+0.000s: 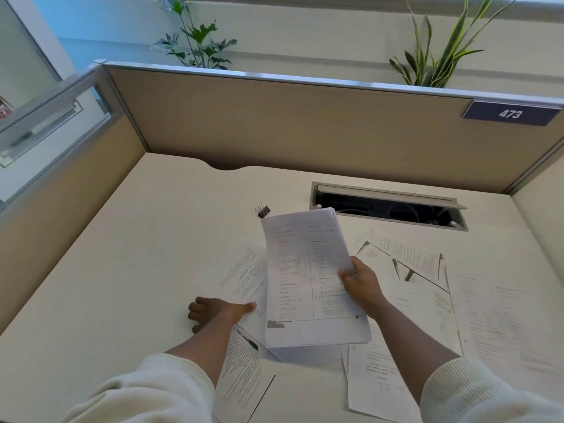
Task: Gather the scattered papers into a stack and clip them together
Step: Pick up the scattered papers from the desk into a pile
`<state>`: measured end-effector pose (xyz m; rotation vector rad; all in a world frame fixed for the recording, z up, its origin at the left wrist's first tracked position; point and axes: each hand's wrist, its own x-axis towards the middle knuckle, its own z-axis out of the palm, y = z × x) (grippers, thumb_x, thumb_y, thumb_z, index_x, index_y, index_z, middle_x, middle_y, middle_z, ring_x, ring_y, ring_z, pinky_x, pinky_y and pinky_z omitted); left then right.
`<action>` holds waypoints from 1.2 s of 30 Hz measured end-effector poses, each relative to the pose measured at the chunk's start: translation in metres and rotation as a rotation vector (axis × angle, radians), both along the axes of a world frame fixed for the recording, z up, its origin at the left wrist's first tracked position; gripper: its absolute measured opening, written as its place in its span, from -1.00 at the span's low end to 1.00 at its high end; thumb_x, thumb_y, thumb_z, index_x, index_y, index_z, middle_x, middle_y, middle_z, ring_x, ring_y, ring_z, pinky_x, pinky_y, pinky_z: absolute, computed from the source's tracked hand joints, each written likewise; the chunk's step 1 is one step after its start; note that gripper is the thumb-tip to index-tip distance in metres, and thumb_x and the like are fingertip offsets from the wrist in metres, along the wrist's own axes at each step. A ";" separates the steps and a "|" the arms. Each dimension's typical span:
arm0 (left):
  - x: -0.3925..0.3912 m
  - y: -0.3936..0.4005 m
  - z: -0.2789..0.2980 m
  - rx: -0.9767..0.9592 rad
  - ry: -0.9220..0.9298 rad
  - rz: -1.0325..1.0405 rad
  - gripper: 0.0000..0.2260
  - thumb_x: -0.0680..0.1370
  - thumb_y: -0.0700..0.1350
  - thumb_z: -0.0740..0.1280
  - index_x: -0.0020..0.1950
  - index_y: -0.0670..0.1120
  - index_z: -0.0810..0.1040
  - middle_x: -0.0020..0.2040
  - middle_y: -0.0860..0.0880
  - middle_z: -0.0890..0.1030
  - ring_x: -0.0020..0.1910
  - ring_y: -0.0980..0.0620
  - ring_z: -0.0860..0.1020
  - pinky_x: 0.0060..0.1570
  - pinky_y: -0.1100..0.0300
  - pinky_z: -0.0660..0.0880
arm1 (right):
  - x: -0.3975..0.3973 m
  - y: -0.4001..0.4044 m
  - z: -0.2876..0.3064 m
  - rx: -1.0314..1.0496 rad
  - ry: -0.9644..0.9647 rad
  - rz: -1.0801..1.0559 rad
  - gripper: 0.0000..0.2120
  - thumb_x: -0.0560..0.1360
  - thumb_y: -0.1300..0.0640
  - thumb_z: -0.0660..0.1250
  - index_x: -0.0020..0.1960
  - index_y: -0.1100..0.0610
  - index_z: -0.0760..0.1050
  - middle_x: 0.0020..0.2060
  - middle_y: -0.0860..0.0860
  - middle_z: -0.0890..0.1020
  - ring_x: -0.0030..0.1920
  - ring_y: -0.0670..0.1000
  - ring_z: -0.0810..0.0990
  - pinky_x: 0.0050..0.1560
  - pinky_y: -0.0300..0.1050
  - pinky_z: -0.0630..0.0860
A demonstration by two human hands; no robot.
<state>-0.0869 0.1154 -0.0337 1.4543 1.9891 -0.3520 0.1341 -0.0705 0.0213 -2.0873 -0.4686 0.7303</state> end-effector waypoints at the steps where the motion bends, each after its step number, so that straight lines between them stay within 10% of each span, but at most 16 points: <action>1: 0.000 0.000 -0.002 -0.001 0.016 -0.018 0.40 0.08 0.33 0.60 0.56 -0.24 -0.19 0.55 -0.21 -0.01 0.55 -0.17 0.00 0.45 -0.11 0.15 | 0.002 -0.001 -0.001 -0.005 0.004 -0.005 -0.80 0.57 0.24 0.23 0.14 0.05 0.49 -0.01 0.04 0.60 -0.01 0.07 0.58 -0.04 -0.08 0.50; 16: 0.002 0.011 0.007 0.027 0.134 -0.054 0.09 0.14 0.21 0.64 0.40 -0.28 0.14 0.36 -0.22 0.28 0.30 -0.09 0.35 0.19 0.09 0.42 | 0.005 -0.004 -0.014 -0.028 0.016 -0.008 -0.80 0.58 0.23 0.22 0.16 0.03 0.44 0.03 0.03 0.58 0.02 0.07 0.57 0.02 -0.04 0.52; 22: 0.018 0.015 0.010 -0.095 0.109 0.064 -0.12 0.20 0.17 0.64 0.26 -0.25 0.28 0.24 -0.17 0.38 -0.03 -0.03 0.34 -0.20 0.19 0.36 | 0.007 -0.008 -0.013 -0.049 0.011 -0.016 -0.75 0.58 0.22 0.22 0.24 0.11 0.46 0.05 0.05 0.59 0.03 0.09 0.57 0.06 0.02 0.55; 27: 0.021 0.013 0.004 -0.021 0.138 0.005 -0.10 0.33 0.17 0.56 0.43 -0.25 0.22 0.35 -0.16 0.38 -0.25 -0.13 0.34 0.04 0.26 0.45 | 0.011 -0.015 -0.012 -0.070 0.007 -0.031 -0.74 0.58 0.22 0.22 0.25 0.12 0.46 0.05 0.04 0.58 0.03 0.09 0.57 0.04 -0.01 0.54; 31: 0.016 0.011 -0.003 -0.032 0.055 0.009 -0.18 0.25 0.08 0.64 0.31 -0.27 0.34 0.24 -0.18 0.47 0.15 -0.04 0.50 0.01 0.18 0.49 | 0.012 -0.017 -0.014 -0.078 0.010 -0.036 -0.75 0.58 0.22 0.21 0.24 0.11 0.45 0.05 0.04 0.57 0.01 0.08 0.56 -0.02 -0.06 0.50; 36: 0.016 0.007 -0.008 0.069 -0.120 0.017 -0.31 0.28 -0.14 0.63 0.33 -0.12 0.41 0.27 -0.22 0.31 0.17 -0.14 0.35 0.02 0.07 0.47 | 0.010 -0.014 -0.015 -0.068 0.022 -0.035 -0.76 0.58 0.21 0.22 0.24 0.10 0.45 0.05 0.03 0.57 0.01 0.07 0.56 -0.01 -0.05 0.51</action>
